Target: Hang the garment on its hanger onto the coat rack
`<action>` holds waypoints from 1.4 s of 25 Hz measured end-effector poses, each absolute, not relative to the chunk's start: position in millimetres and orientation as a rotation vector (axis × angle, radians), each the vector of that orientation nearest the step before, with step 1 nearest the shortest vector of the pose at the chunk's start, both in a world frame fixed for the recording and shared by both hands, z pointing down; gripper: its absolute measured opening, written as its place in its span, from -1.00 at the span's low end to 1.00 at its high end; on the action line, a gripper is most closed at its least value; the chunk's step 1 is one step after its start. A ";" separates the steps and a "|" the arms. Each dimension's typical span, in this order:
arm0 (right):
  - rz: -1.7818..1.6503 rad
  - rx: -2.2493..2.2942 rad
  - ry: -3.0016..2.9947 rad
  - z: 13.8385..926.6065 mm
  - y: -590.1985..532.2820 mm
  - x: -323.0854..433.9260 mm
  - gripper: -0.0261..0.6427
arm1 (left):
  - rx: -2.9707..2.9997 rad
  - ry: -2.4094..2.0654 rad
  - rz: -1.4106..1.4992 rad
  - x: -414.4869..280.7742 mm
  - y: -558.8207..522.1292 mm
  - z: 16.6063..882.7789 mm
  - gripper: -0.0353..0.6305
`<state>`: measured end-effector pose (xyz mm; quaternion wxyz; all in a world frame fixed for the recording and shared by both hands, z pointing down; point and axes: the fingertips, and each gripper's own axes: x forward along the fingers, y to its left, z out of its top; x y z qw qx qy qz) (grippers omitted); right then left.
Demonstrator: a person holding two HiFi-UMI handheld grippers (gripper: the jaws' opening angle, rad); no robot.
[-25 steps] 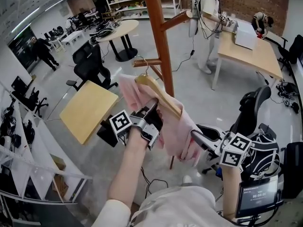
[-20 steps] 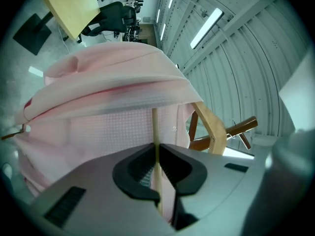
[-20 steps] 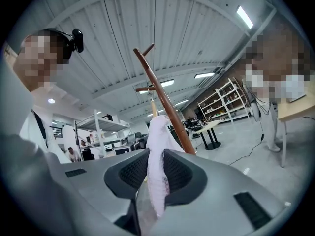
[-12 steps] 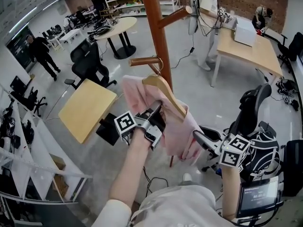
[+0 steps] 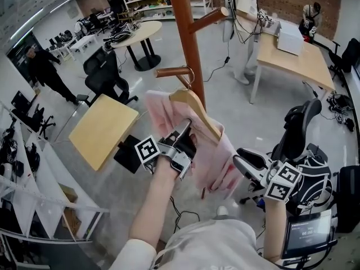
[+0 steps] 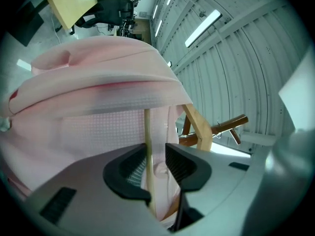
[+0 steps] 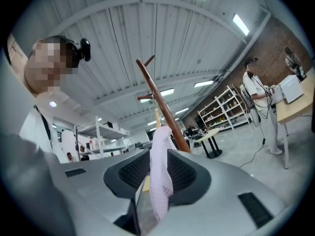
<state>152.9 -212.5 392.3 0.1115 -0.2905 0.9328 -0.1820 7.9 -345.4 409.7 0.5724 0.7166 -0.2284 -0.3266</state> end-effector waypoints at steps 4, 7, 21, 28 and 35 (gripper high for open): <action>-0.519 -0.800 2.576 354.1 -212.3 182.1 -0.63 | 1.725 -0.530 -0.798 1.0 -333.8 399.9 -0.46; -0.443 -0.840 2.606 337.1 -208.6 185.5 -0.63 | 1.737 -0.533 -0.818 -5.0 -317.7 397.4 -0.46; -0.146 -0.867 2.639 273.5 -203.8 126.8 -0.63 | 1.909 -0.422 -1.053 -76.4 -224.0 336.1 -0.41; -0.080 -0.499 2.753 246.4 -173.4 24.6 -0.63 | 2.091 -0.716 -1.192 -165.8 -144.8 307.5 -0.54; -0.359 0.008 2.851 293.6 -129.8 -111.3 -0.63 | 2.131 -1.130 -1.235 -249.4 -51.6 319.6 -0.88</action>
